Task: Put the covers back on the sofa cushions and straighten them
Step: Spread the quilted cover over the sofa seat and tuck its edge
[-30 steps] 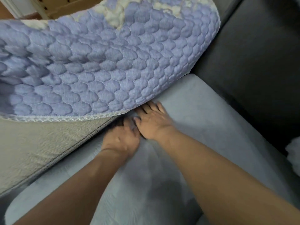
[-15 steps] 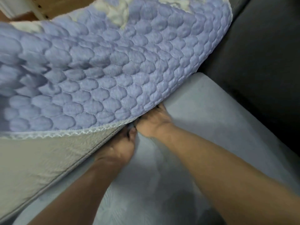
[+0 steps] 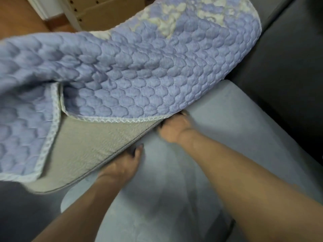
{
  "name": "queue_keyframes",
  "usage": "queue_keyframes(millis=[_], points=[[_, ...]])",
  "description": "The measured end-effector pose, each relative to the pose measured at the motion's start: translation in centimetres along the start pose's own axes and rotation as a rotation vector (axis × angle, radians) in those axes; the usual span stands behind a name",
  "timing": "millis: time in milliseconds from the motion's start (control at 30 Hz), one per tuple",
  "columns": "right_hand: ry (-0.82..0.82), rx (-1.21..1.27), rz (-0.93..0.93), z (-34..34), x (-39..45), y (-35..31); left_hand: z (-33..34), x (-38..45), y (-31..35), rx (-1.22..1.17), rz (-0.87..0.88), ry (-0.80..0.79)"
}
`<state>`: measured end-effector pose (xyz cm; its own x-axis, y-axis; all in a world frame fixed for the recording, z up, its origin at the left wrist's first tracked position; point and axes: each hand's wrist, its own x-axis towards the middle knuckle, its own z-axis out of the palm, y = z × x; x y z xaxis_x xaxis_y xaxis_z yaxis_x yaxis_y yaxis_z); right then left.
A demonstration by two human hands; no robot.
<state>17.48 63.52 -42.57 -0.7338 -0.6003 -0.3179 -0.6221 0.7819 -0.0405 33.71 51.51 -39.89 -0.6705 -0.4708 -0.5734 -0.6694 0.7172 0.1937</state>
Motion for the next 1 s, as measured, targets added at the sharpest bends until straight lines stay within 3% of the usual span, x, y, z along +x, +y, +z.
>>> queue_keyframes(millis=[167, 367, 433, 500, 600, 700, 833, 1000], points=[[0.108, -0.036, -0.033, 2.0, 1.5, -2.8, 1.1, 1.4, 0.9, -0.031, -0.034, 0.052], [0.103, -0.188, -0.01, 2.7, 0.2, -3.4, 0.3, 1.3, -0.3, -0.026, 0.061, -0.08], [0.1, -0.194, -0.06, 2.5, -2.2, -4.6, 0.5, -2.2, -3.7, 0.056, 0.097, -0.025], [0.087, -0.114, -0.095, 2.1, -4.6, -6.2, 0.2, -5.4, -8.2, 0.081, 0.005, -0.009], [-0.014, -0.03, -0.101, 0.9, -5.0, -10.3, -1.2, -5.2, -14.7, -0.197, -0.164, -0.04], [-0.091, 0.006, -0.056, 1.6, -2.7, -13.1, -1.7, -2.8, -16.2, -0.515, -0.151, -0.149], [-0.021, 0.014, 0.001, 2.1, -2.5, -14.4, -1.9, -2.5, -16.1, -0.852, -0.164, -0.241], [-0.091, 0.014, -0.057, 0.1, -4.4, -15.3, -2.1, -3.0, -19.1, -0.937, -0.194, -0.469]])
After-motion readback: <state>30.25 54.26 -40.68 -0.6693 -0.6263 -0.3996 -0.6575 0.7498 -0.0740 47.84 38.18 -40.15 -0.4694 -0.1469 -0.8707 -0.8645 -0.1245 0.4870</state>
